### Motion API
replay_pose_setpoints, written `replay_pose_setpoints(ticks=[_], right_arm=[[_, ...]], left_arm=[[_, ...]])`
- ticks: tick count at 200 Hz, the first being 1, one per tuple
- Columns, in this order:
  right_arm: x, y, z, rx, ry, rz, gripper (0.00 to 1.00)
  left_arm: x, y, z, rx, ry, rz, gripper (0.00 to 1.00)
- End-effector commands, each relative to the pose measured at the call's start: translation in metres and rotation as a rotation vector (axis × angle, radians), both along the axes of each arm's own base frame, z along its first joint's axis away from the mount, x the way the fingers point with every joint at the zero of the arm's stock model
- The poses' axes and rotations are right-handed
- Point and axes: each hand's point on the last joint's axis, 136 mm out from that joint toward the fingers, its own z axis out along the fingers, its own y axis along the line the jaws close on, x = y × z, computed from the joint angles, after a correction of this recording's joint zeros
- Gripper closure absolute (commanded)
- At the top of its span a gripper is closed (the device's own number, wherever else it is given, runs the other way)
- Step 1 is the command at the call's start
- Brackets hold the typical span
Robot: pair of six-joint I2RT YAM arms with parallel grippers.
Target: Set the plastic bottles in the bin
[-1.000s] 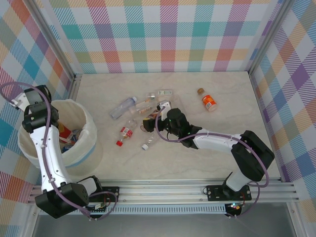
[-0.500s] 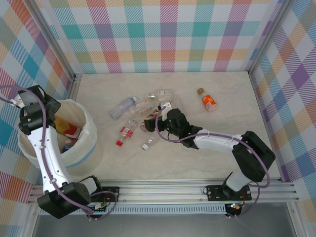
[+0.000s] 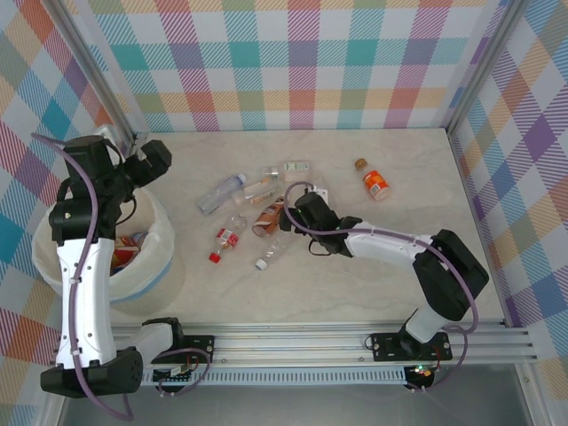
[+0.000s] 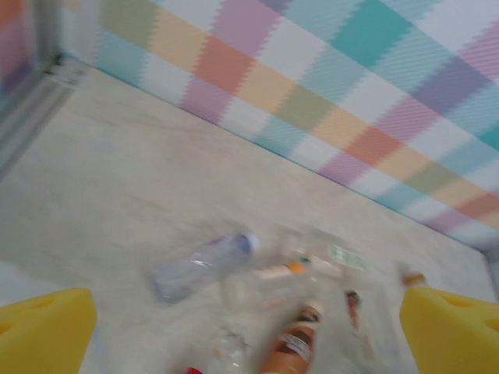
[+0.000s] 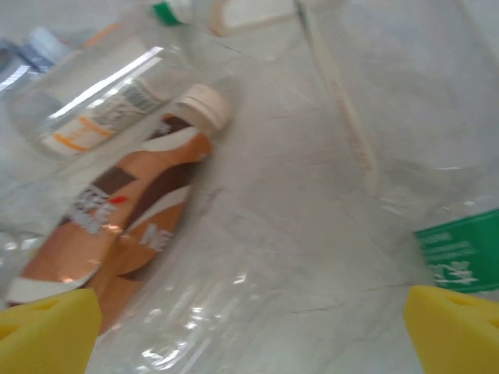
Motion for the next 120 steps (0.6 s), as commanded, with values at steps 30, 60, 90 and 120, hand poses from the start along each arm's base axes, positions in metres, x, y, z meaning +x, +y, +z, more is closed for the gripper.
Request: replay_pose_setpoints(ticks=[30, 60, 90, 120], right_arm=[[0.017, -0.062, -0.024, -0.16, 0.085, 0.021, 0.0], [0.016, -0.066, -0.044, -0.173, 0.171, 0.172, 0.06], [0.017, -0.071, -0.063, -0.275, 0.228, 0.219, 0.16], [0.021, -0.072, -0.079, -0.308, 0.282, 0.201, 0.32]], left_arm=[[-0.001, -0.079, -0.008, -0.126, -0.047, -0.364, 0.0], [-0.006, -0.092, -0.01, -0.175, -0.069, -0.411, 0.0], [-0.019, -0.112, -0.008, -0.191, -0.093, -0.493, 0.0], [-0.022, -0.118, -0.016, -0.18, -0.089, -0.498, 0.0]])
